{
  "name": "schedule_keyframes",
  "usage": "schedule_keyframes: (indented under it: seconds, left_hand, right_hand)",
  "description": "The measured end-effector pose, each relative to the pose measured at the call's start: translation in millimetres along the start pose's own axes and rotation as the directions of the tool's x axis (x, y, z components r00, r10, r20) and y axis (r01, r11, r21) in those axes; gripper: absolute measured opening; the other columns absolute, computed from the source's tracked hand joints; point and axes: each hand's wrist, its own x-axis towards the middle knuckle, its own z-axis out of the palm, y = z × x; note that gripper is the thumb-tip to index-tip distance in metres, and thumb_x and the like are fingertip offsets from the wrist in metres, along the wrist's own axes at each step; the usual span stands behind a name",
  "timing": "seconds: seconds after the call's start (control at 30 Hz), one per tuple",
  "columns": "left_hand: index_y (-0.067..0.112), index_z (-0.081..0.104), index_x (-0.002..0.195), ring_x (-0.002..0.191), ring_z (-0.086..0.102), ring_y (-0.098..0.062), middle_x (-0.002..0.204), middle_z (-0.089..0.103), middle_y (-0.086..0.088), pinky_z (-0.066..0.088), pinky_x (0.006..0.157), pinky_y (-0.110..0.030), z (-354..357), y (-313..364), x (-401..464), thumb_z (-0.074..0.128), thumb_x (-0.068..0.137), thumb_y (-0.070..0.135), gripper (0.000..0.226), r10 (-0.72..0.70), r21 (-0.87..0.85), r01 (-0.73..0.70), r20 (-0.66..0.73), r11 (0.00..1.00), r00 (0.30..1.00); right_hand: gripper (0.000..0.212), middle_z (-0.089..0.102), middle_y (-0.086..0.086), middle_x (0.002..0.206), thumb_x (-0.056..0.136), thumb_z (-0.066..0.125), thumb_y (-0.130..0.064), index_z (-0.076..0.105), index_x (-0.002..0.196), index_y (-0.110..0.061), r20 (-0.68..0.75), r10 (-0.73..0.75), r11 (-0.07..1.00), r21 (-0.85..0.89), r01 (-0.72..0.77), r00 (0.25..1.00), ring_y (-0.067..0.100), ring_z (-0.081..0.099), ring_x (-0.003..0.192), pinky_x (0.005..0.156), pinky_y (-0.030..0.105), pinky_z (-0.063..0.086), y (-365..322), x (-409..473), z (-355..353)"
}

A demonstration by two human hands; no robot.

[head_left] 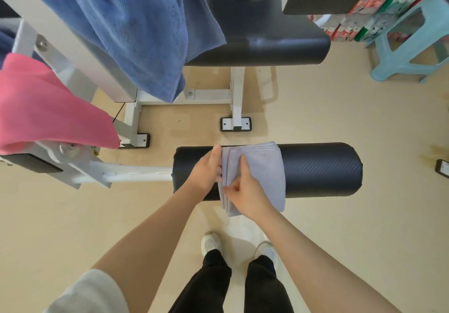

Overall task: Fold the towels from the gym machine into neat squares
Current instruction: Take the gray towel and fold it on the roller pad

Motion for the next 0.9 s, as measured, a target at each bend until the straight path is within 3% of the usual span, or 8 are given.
schedule_keyframes:
  seconds: [0.17, 0.3, 0.43, 0.5, 0.57, 0.63, 0.8, 0.9]
  left_hand:
    - [0.009, 0.052, 0.097, 0.073, 0.050, -0.016, 0.078, 0.055, 0.000, 0.037, 0.058, -0.019, 8, 10, 3, 0.047, 0.095, 0.031, 0.023, 0.171, 0.462, -0.125, -0.060, 0.878, 0.983]
    - [0.007, 0.042, 0.086, 0.058, 0.041, -0.016, 0.063, 0.042, 0.001, 0.029, 0.049, -0.025, 8, 9, 7, 0.035, 0.098, 0.021, 0.020, 0.210, 0.575, -0.135, -0.066, 0.807, 0.975]
    - [0.008, 0.047, 0.114, 0.090, 0.052, -0.029, 0.101, 0.057, -0.008, 0.042, 0.069, -0.035, 6, 5, -1, 0.033, 0.096, 0.018, 0.025, 0.200, 0.671, -0.033, -0.174, 0.741, 0.964]
    - [0.010, 0.047, 0.124, 0.102, 0.053, -0.031, 0.117, 0.055, -0.011, 0.045, 0.080, -0.039, 8, -7, -3, 0.037, 0.089, 0.010, 0.037, 0.462, 0.830, -0.118, -0.179, 0.544, 0.869]
    - [0.017, 0.048, 0.120, 0.103, 0.054, -0.031, 0.123, 0.051, -0.013, 0.044, 0.083, -0.041, 15, -18, -4, 0.039, 0.079, 0.013, 0.042, 0.726, 0.921, -0.291, 0.014, 0.258, 0.688]
    - [0.021, 0.047, 0.118, 0.117, 0.042, -0.029, 0.135, 0.036, -0.013, 0.037, 0.095, -0.042, 21, -30, -6, 0.040, 0.083, 0.023, 0.035, 0.735, 0.914, -0.402, 0.236, 0.054, 0.635]
    - [0.013, 0.039, 0.132, 0.127, 0.040, -0.034, 0.142, 0.036, -0.018, 0.043, 0.099, -0.049, -2, -46, -6, 0.047, 0.073, 0.066, 0.079, 0.439, 0.971, -0.239, 0.223, -0.020, 0.870]
    - [0.009, 0.042, 0.133, 0.122, 0.051, -0.039, 0.137, 0.048, -0.023, 0.042, 0.098, -0.051, -8, -43, -8, 0.069, 0.054, 0.069, 0.103, 0.350, 0.980, -0.197, 0.186, -0.005, 0.918]
  right_hand:
    - [0.068, 0.064, 0.006, 0.087, 0.095, 0.044, -0.020, 0.004, 0.149, -0.029, 0.139, -0.030, 0.990, -0.133, 0.048, 0.990, 0.019, 0.063, 0.079, 0.078, 0.035, 0.054, 7, 1, -2]
    - [0.043, 0.054, 0.006, 0.125, 0.094, 0.040, -0.015, 0.041, 0.137, -0.021, -0.079, -0.264, 0.892, -0.401, 0.211, 0.961, 0.023, 0.051, 0.110, 0.093, 0.033, 0.043, 21, 1, -25]
    - [0.060, 0.012, 0.008, 0.155, 0.094, 0.046, -0.024, 0.018, 0.147, -0.030, -0.077, -0.193, 0.761, -0.641, 0.100, 0.978, 0.030, 0.014, 0.141, 0.113, 0.039, 0.016, 41, -3, -31]
    - [0.077, -0.020, 0.004, 0.157, 0.093, 0.048, -0.038, -0.006, 0.147, -0.035, -0.019, -0.121, 0.714, -0.696, 0.074, 0.992, 0.032, -0.011, 0.144, 0.116, 0.045, 0.003, 49, -2, -23]
    - [0.091, -0.043, 0.000, 0.144, 0.090, 0.051, -0.046, -0.022, 0.143, -0.036, 0.013, -0.061, 0.715, -0.697, 0.053, 0.998, 0.033, -0.026, 0.141, 0.116, 0.046, -0.003, 53, 0, -17]
    - [0.096, -0.050, 0.000, 0.135, 0.088, 0.054, -0.043, -0.025, 0.143, -0.033, 0.023, -0.039, 0.727, -0.685, 0.044, 0.999, 0.033, -0.032, 0.138, 0.116, 0.047, -0.003, 53, 0, -12]
    - [0.078, -0.033, -0.004, 0.152, 0.094, 0.044, -0.029, -0.014, 0.146, -0.035, 0.060, -0.054, 0.784, -0.616, 0.079, 0.997, 0.027, -0.029, 0.141, 0.117, 0.042, 0.003, 52, 0, -24]
    - [0.056, -0.008, -0.006, 0.159, 0.099, 0.032, -0.029, 0.008, 0.149, -0.033, -0.052, -0.079, 0.908, -0.415, 0.050, 0.996, 0.023, 0.000, 0.146, 0.110, 0.032, 0.022, 57, -4, -34]
